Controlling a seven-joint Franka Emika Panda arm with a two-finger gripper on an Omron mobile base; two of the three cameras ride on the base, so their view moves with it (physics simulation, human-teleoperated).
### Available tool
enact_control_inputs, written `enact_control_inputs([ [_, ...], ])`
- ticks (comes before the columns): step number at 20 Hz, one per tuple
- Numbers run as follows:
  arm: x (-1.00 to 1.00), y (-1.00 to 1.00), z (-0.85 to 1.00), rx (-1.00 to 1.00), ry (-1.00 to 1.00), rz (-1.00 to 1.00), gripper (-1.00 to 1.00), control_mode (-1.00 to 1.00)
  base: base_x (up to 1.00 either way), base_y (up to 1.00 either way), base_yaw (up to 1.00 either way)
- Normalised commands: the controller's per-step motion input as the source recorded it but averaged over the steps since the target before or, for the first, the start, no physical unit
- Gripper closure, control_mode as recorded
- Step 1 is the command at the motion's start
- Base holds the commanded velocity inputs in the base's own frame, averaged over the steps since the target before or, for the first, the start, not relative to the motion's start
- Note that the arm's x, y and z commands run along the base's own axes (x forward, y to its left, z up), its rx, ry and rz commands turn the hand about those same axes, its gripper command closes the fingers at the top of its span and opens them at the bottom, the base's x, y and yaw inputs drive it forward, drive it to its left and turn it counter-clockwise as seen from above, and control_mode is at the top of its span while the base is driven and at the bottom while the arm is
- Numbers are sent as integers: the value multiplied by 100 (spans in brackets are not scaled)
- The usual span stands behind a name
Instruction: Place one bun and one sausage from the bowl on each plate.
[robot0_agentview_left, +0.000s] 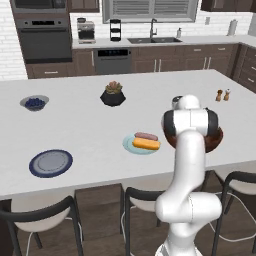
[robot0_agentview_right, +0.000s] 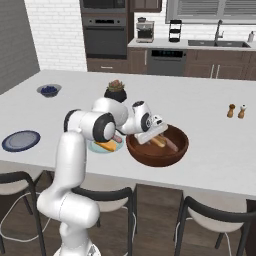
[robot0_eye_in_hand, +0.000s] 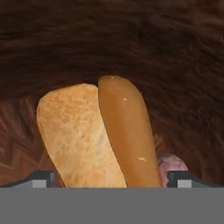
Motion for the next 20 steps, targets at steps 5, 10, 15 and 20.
enact_control_inputs([
  [5, 9, -17, -41, -4, 13, -3, -100, -100, 0, 0, 0],
  [10, 10, -27, -48, -6, 1, 0, -100, -100, 0, 0, 0],
  [15, 1, -17, -54, -3, -1, 0, 100, -100, 0, 0, 0],
  [20, -22, 14, -16, -2, -1, 0, 100, -100, 0, 0, 0],
])
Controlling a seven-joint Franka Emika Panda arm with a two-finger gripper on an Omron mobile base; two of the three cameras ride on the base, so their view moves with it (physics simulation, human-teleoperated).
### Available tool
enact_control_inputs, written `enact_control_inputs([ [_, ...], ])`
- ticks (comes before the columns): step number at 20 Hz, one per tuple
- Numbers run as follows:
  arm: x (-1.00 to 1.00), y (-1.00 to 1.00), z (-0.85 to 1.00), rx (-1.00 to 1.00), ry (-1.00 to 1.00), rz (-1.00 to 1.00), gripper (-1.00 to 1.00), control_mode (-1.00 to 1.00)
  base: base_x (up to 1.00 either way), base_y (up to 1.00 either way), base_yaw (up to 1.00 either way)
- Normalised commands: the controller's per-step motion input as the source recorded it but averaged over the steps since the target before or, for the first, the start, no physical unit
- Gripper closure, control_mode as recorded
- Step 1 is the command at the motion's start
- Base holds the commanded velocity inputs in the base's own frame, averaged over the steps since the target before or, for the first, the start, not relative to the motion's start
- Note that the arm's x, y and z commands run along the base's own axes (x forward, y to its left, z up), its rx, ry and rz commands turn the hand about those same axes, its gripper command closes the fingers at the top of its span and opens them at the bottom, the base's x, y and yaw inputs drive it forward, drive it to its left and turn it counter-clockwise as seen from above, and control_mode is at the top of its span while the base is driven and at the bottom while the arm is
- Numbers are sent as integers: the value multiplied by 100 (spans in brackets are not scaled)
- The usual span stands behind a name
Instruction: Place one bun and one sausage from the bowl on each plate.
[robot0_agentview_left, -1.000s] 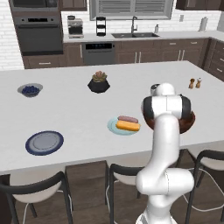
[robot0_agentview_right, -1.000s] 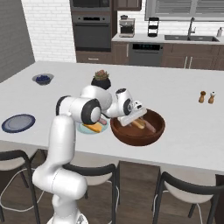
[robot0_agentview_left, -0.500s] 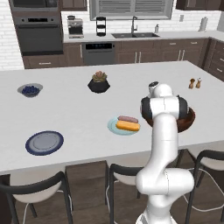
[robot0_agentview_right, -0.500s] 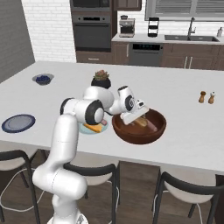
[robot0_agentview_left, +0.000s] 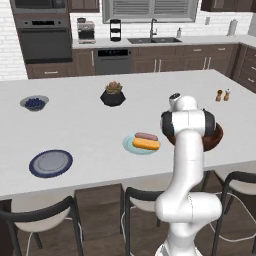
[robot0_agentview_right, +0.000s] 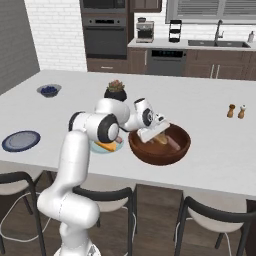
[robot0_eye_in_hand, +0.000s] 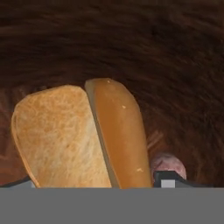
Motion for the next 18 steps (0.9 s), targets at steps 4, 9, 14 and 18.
enact_control_inputs([
  [4, -67, 43, 74, -1, -19, 0, 100, -100, 0, 0, 0],
  [9, -88, 46, 100, -3, -24, 0, 100, -100, 0, 0, 0],
  [14, -100, 37, 56, -1, -42, 4, 100, -100, 0, 0, 0],
  [18, -100, 55, 15, 0, -42, 11, 100, -100, 0, 0, 0],
])
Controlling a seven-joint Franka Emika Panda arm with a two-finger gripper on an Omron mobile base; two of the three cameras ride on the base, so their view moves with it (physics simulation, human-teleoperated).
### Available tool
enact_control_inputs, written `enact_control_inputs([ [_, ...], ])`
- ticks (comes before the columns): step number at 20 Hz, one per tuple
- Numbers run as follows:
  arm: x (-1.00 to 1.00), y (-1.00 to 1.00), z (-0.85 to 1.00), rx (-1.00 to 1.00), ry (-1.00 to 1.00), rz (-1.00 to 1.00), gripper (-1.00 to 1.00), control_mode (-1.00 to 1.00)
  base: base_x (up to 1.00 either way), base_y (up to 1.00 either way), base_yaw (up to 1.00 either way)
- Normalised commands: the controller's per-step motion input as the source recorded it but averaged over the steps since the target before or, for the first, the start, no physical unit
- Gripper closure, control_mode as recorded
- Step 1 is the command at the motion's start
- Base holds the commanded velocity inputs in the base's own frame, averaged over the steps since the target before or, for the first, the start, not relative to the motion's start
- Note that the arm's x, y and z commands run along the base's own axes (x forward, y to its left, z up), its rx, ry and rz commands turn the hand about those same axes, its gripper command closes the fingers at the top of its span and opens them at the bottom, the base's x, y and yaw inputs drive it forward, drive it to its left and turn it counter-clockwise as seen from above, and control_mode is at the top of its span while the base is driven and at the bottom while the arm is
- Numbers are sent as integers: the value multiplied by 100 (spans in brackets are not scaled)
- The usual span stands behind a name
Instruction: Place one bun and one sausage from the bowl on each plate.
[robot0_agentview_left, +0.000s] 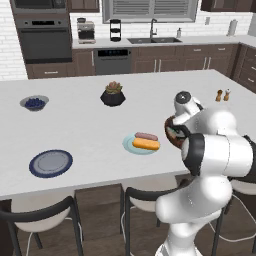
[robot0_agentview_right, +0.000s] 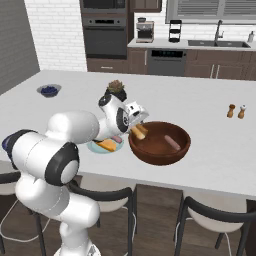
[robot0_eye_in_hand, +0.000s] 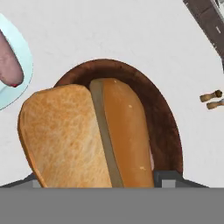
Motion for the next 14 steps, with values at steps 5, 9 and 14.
enact_control_inputs([
  [5, -24, 100, 57, 3, -3, 24, 100, -100, 0, 0, 0],
  [9, 0, 100, 77, 2, 0, 20, 100, -100, 0, 0, 0],
  [14, -32, 61, 47, 2, 5, 4, 100, -100, 0, 0, 0],
])
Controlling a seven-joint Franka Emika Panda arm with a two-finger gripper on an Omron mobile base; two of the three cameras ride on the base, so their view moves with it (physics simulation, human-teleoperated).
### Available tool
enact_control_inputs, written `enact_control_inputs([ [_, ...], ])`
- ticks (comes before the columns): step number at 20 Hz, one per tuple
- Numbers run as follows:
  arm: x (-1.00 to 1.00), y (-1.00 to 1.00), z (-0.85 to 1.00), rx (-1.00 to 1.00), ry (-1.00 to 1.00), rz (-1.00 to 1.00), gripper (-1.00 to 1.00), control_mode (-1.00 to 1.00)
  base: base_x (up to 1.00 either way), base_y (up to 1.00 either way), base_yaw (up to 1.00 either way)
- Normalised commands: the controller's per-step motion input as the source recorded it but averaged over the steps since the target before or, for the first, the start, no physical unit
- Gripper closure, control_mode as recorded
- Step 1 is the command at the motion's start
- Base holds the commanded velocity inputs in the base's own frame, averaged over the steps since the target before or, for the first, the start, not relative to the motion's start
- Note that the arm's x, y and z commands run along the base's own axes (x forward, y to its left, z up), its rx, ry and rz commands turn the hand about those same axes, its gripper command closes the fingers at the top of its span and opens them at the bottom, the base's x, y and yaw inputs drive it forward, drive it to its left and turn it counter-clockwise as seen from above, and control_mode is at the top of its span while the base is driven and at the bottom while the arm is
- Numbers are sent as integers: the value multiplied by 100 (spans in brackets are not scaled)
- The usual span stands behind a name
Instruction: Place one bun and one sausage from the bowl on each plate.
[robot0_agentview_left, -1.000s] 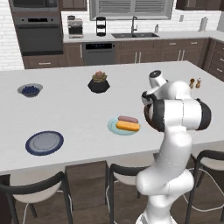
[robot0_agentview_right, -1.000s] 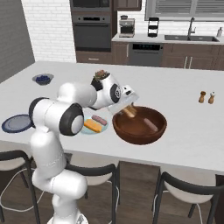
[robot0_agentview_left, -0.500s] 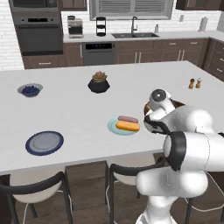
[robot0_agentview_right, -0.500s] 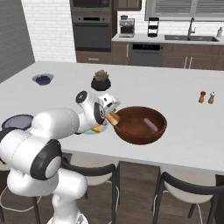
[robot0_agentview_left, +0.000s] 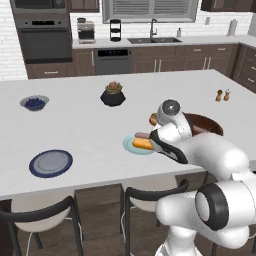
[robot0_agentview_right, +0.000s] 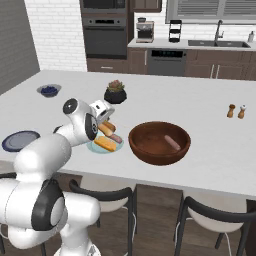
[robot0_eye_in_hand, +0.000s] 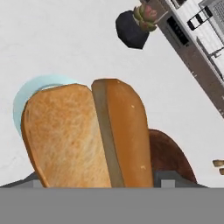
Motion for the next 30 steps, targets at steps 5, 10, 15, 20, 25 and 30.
enact_control_inputs([
  [5, -31, -21, 12, 23, 3, -2, 100, -100, 0, 0, 0],
  [10, 0, 1, 0, 0, 0, 0, 100, -100, 0, 0, 0],
  [15, -11, 72, 0, 0, 0, 0, 100, -100, 0, 0, 0],
  [20, -18, 43, 0, 3, 0, -5, 100, -100, 0, 0, 0],
  [25, 0, -53, 0, 0, -1, -3, 100, -100, 0, 0, 0],
  [30, -4, -41, 0, 0, 0, 0, 100, -100, 0, 0, 0],
])
